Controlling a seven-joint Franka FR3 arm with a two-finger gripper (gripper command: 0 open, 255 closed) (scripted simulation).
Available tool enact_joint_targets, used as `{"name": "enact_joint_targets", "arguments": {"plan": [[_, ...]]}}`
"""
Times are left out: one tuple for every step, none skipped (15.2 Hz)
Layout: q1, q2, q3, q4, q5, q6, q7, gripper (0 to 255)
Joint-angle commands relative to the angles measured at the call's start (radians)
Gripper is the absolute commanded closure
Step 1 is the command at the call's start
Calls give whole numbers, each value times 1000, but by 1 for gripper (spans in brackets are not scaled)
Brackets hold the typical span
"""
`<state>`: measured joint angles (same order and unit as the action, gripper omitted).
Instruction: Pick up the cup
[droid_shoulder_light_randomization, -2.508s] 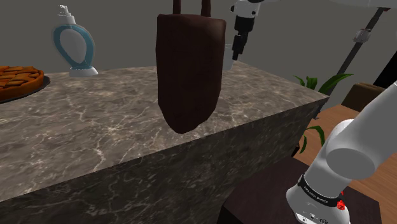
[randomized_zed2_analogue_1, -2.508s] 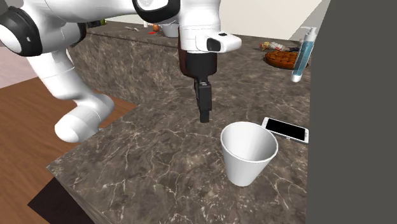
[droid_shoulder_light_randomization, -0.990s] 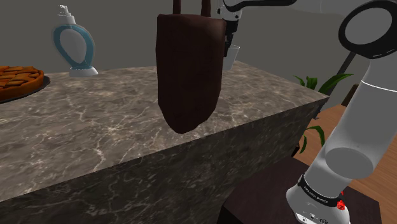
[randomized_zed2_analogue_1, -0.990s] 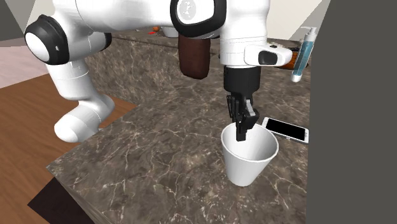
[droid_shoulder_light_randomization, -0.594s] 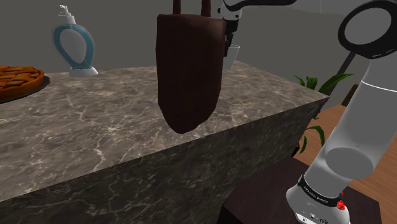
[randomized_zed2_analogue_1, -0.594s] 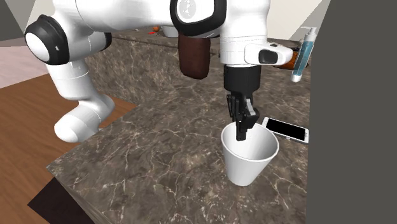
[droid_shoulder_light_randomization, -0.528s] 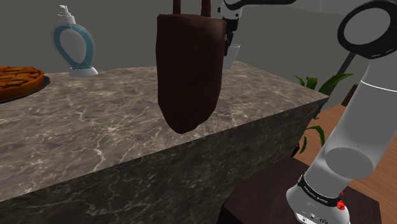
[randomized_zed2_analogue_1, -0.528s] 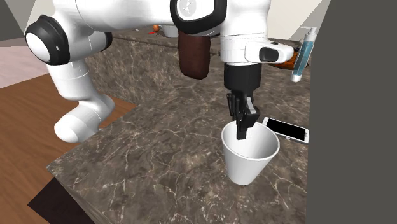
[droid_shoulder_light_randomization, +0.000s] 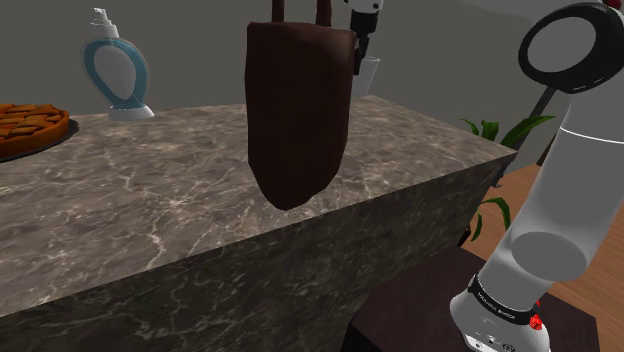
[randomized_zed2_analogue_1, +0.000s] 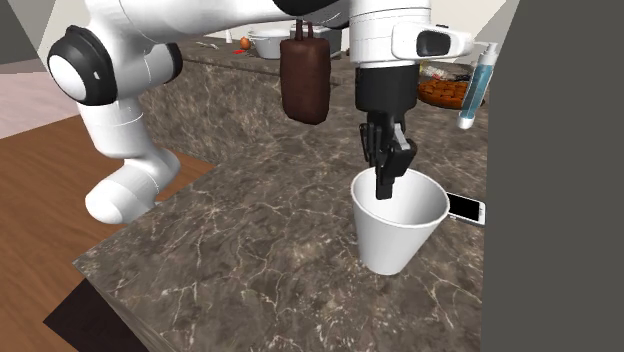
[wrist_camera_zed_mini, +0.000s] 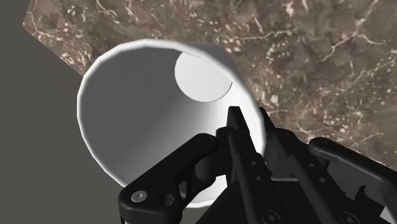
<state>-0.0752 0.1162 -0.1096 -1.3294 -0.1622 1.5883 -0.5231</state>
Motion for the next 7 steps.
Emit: {"name": "enact_joint_targets", "arguments": {"plan": [[0,14,0,49,2,-35,-6,255],[-1,22,-1,75,2,-52,-9,255],[-1,31,-1,102,3,-69,-12,255],[-2,41,-1,129,4,-87,-15,255],[-2,51,-1,158,5,-105,-19,255],[-2,53,-2,162,6,-108,-19,255],[-2,53,-2,162,6,-108,-19,255]]}}
